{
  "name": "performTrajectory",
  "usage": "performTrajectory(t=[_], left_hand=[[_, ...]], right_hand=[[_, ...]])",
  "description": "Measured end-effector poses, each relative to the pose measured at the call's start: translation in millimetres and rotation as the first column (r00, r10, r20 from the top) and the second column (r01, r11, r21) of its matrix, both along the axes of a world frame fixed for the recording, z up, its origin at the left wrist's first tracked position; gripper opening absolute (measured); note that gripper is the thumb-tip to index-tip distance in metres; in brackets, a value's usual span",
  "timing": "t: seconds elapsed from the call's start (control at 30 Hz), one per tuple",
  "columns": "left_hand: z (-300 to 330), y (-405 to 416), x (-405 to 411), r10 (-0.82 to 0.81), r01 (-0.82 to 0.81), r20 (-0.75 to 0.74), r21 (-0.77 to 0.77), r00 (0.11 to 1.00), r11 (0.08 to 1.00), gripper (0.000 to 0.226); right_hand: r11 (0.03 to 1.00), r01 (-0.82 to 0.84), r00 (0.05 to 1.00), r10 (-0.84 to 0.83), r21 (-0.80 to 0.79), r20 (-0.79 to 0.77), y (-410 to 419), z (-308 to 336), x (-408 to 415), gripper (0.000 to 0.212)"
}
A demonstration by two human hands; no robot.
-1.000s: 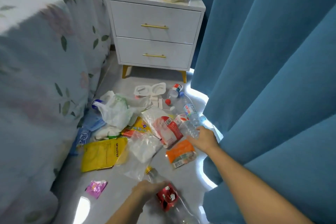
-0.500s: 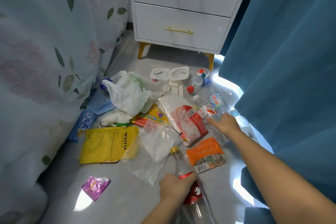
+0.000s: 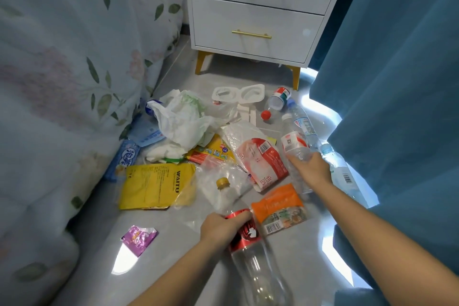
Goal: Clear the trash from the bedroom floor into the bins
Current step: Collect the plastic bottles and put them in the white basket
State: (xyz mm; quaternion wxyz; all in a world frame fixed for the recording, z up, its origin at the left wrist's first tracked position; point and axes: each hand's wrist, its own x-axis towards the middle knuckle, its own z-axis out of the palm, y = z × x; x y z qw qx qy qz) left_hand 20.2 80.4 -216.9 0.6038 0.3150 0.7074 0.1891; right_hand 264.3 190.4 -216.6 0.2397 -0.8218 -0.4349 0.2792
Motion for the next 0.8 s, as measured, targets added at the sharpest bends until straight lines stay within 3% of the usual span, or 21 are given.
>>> performTrajectory(t=[0.1, 0.23, 0.33, 0.57, 0.7, 0.8], left_hand=[[19.6, 4.8, -17.3, 0.03, -0.028, -0.029, 0.079, 0.999, 0.997, 0.048], [49.4, 12.2, -52.6, 0.147, -0.134, -0.052, 0.203, 0.988, 0.97, 0.073], [75.4, 11.7, -87.9, 0.221, -0.204, -0.018, 0.322, 0.975, 0.925, 0.084], [183.8, -18.5, -181.9, 0.341, -0.325, 0.068, 0.518, 0.938, 0.791, 0.08], [271.1, -65.9, -242.5, 0.439, -0.329, -0.037, 0.607, 0.898, 0.724, 0.057], [330.2, -119.7, -281.1, 0.534, -0.341, -0.113, 0.654, 0.838, 0.675, 0.069]], right_hand=[[0.998, -0.028, 0.998, 0.031, 0.054, -0.061, -10.0, 14.8, -14.8, 0.077], [0.984, -0.117, 0.97, 0.141, 0.132, -0.196, -16.1, 39.1, -57.4, 0.069], [0.961, -0.208, 0.947, 0.244, 0.181, -0.208, -17.7, 57.8, -99.2, 0.065], [0.868, -0.381, 0.83, 0.473, 0.32, -0.294, -19.3, 132.7, -199.0, 0.054], [0.764, -0.493, 0.695, 0.633, 0.415, -0.34, -33.3, 213.5, -268.8, 0.031], [0.651, -0.582, 0.533, 0.758, 0.488, -0.376, -59.4, 269.0, -325.9, 0.025]])
